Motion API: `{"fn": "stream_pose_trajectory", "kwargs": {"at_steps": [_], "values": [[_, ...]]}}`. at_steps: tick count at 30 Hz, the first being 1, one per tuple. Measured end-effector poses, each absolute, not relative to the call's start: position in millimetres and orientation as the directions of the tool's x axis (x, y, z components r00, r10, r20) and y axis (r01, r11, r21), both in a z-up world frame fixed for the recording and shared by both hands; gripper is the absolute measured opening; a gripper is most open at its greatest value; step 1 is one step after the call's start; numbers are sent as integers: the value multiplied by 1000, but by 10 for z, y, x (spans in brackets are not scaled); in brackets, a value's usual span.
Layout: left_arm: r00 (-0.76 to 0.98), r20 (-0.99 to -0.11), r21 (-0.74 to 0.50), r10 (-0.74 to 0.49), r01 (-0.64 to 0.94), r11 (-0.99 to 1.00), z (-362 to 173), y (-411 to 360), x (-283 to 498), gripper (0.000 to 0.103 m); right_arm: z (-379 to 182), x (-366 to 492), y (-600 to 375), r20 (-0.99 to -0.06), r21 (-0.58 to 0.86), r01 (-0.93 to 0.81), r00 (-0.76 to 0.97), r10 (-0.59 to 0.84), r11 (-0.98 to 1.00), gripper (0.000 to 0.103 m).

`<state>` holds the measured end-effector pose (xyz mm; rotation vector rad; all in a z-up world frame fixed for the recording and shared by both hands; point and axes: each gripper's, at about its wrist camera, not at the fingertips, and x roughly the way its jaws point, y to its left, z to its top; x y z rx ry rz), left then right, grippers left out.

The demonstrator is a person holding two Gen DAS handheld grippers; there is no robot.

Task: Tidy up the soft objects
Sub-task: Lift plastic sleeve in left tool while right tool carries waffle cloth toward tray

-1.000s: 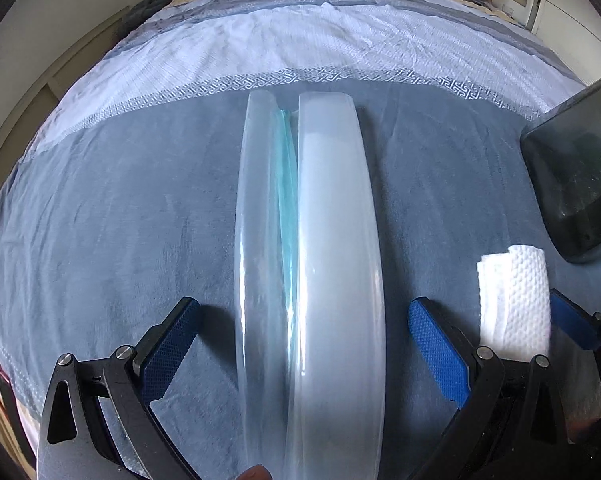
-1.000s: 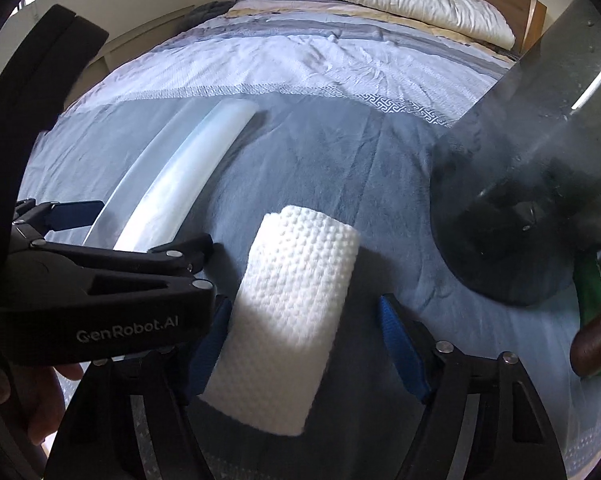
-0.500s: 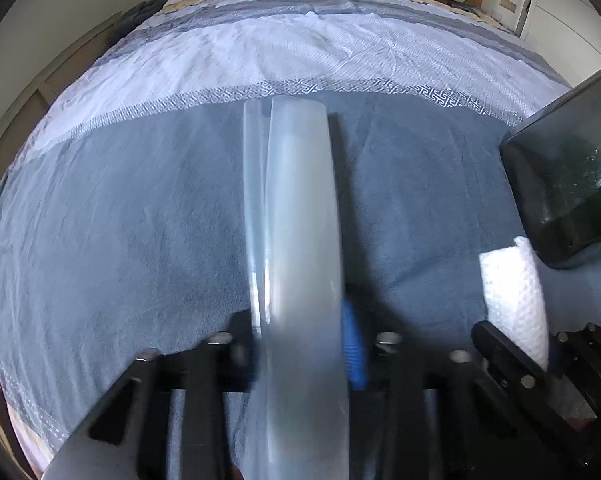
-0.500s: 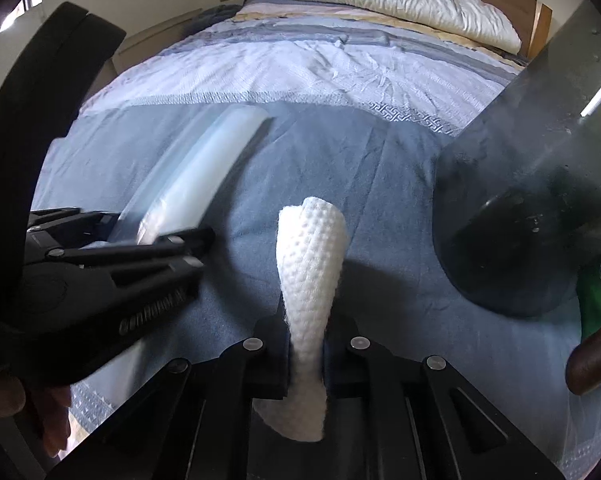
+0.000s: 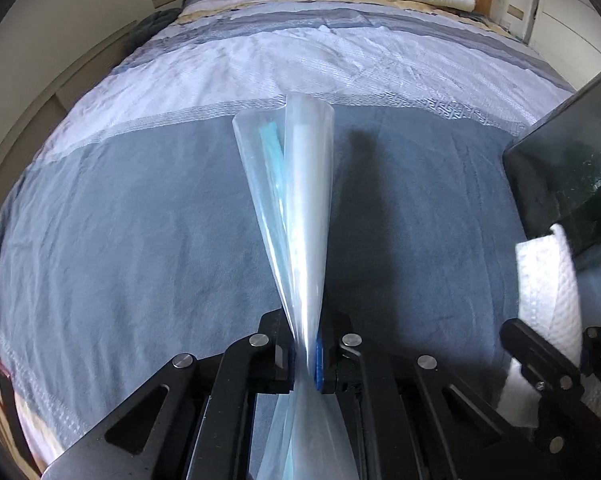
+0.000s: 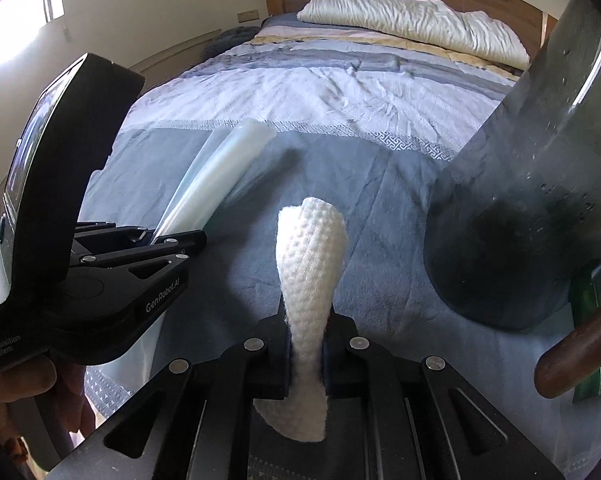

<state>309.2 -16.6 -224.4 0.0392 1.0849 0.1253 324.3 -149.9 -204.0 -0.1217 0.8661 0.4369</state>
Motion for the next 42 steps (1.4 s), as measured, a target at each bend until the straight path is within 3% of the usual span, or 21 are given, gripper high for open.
{"fn": "stream_pose_trajectory", "kwargs": {"at_steps": [15, 31, 42], "values": [[526, -828, 135, 195, -150, 979, -1656, -257, 2297, 5, -1618, 2741, -1764, -721, 47, -448, 603, 340, 893, 10], [563, -826, 56, 36, 19, 998, -1058, -1233, 1219, 5, -909, 1555, -3138, -674, 18, -328, 694, 254, 944, 10], [606, -792, 40, -75, 174, 984, -759, -2161, 1126, 5, -543, 986, -4072, -642, -1, -188, 753, 144, 982, 10]]}}
